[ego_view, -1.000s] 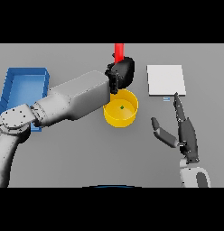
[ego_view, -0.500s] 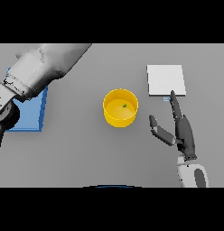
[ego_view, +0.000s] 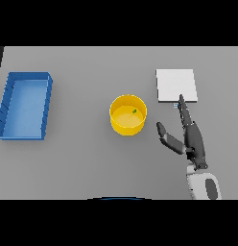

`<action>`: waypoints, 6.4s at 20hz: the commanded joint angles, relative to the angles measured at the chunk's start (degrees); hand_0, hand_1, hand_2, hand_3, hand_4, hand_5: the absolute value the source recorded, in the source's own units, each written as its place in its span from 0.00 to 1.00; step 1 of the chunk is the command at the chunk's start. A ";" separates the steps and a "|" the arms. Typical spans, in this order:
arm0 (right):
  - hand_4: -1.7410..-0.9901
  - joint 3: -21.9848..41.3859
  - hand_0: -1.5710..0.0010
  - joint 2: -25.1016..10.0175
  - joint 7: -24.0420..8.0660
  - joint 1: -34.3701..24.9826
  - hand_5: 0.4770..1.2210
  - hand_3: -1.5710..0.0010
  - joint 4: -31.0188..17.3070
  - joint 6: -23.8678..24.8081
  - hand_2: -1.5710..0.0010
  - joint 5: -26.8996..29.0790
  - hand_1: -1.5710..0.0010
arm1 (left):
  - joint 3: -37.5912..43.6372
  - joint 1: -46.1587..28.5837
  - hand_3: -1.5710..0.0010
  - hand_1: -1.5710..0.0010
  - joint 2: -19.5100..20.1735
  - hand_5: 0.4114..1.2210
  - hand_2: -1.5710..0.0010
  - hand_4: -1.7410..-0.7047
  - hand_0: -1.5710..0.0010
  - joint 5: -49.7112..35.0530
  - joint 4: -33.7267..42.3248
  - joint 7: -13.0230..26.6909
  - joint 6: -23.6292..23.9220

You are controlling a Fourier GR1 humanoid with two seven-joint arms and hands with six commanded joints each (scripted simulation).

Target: Pick up the red beaker and tilt it to pour out 1 green nut into yellow bowl. Pick up the yellow bowl and place it on the metallic measuring scale.

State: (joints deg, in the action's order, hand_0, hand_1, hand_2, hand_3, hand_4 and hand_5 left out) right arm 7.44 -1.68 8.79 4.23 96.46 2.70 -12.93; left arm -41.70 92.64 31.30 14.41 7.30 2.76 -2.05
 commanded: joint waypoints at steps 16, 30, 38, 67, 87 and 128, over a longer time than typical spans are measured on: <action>0.72 -0.13 1.00 -2.33 0.07 -0.90 0.31 1.00 -0.84 -1.72 1.00 0.01 1.00 | 9.12 -36.78 0.12 0.00 11.20 1.00 0.00 0.00 0.00 -33.54 26.55 21.13 21.98; 0.77 -0.06 1.00 -2.14 0.22 -1.19 0.26 1.00 -1.96 -1.36 1.00 -0.36 1.00 | 0.48 -55.55 0.21 0.02 21.01 0.45 0.05 0.41 0.00 -45.57 56.53 27.53 27.73; 0.79 -0.16 1.00 -2.75 0.66 -0.74 0.28 1.00 -1.52 -2.04 1.00 0.19 1.00 | -1.80 -56.28 0.85 0.82 23.74 0.29 0.82 0.96 0.79 -45.35 58.01 23.98 16.61; 0.69 28.39 1.00 -22.69 3.07 -34.77 0.31 1.00 -17.05 -25.19 1.00 -36.47 1.00 | 0.03 -56.84 1.00 1.00 22.08 0.34 1.00 0.98 1.00 -44.89 57.46 17.21 21.81; 0.38 34.29 0.52 -17.68 2.31 -43.74 0.70 0.78 -30.16 -32.32 0.70 -40.04 0.56 | 0.96 -58.19 1.00 1.00 22.85 0.35 1.00 0.99 1.00 -46.10 58.66 15.55 22.02; 0.00 17.10 0.00 -27.86 0.41 -47.38 1.00 0.27 -36.14 -23.18 0.02 -37.68 0.00 | 0.96 -58.76 1.00 1.00 24.81 0.40 1.00 0.97 1.00 -46.42 60.57 18.05 21.69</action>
State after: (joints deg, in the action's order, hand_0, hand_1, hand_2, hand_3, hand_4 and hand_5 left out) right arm 24.53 -29.59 9.01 -43.13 60.29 -20.47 -50.66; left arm -40.73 33.88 56.11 -32.01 67.88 20.85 19.65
